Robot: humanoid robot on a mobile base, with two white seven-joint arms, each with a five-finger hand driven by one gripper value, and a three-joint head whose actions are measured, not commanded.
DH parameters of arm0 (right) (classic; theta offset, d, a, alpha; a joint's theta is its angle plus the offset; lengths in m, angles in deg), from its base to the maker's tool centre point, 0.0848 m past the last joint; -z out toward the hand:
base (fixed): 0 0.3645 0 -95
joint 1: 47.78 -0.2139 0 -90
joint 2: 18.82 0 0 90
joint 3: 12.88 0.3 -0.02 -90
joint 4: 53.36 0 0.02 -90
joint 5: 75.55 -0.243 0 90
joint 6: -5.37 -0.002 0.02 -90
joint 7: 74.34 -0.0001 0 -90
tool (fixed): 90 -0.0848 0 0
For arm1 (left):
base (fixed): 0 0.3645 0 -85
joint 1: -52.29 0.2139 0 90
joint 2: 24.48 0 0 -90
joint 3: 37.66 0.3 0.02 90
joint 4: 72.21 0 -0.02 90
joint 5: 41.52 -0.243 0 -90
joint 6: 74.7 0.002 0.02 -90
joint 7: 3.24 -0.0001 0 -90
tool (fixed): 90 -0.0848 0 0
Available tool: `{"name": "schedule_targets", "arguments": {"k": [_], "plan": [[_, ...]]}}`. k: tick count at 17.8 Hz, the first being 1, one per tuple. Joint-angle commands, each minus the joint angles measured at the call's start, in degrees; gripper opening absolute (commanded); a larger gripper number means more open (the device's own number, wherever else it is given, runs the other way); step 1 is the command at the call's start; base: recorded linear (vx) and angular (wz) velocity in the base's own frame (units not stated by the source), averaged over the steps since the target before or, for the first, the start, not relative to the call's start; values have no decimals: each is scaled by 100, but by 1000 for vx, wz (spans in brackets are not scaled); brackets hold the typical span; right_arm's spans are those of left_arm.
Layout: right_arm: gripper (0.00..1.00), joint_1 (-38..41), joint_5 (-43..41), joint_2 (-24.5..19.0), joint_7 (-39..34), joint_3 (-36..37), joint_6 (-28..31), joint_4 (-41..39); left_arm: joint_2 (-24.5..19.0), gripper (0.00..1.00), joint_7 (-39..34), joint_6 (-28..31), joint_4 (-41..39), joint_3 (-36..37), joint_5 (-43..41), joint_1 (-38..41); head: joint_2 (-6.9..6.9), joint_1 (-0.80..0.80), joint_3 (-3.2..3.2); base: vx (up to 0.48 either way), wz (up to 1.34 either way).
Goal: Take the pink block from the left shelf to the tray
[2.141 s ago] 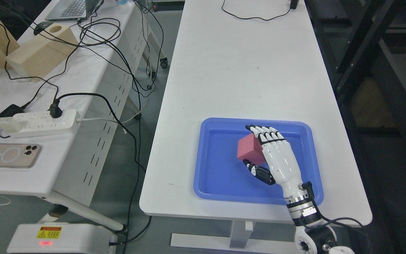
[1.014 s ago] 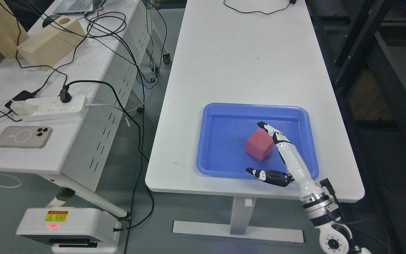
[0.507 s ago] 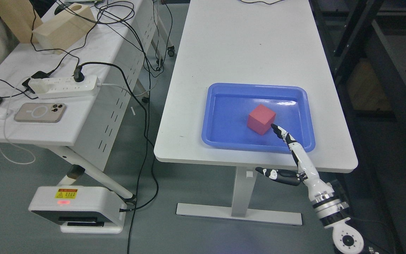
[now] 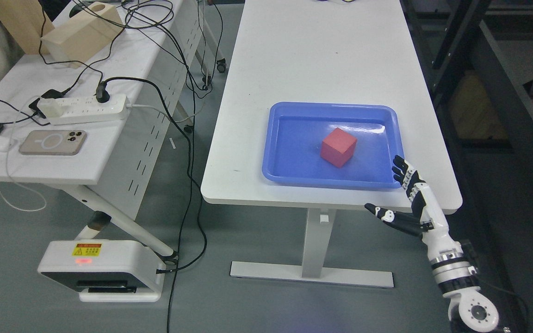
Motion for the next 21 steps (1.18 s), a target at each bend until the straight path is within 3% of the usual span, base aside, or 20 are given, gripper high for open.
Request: {"name": "schedule_targets", "arguments": {"k": [1, 14, 21], "plan": [[100, -28, -408, 77, 75, 339, 186, 93, -100, 100, -3, -3, -100, 0, 0, -167, 0, 0, 0, 11, 2], [100, -37, -742, 77, 1121, 287, 213, 111, -100, 100, -3, -3, -100, 0, 0, -167, 0, 0, 0, 1, 0], [100, -37, -742, 77, 1104, 207, 204, 102, -100, 100, -3, -3, -100, 0, 0, -167, 0, 0, 0, 0, 0]]}}
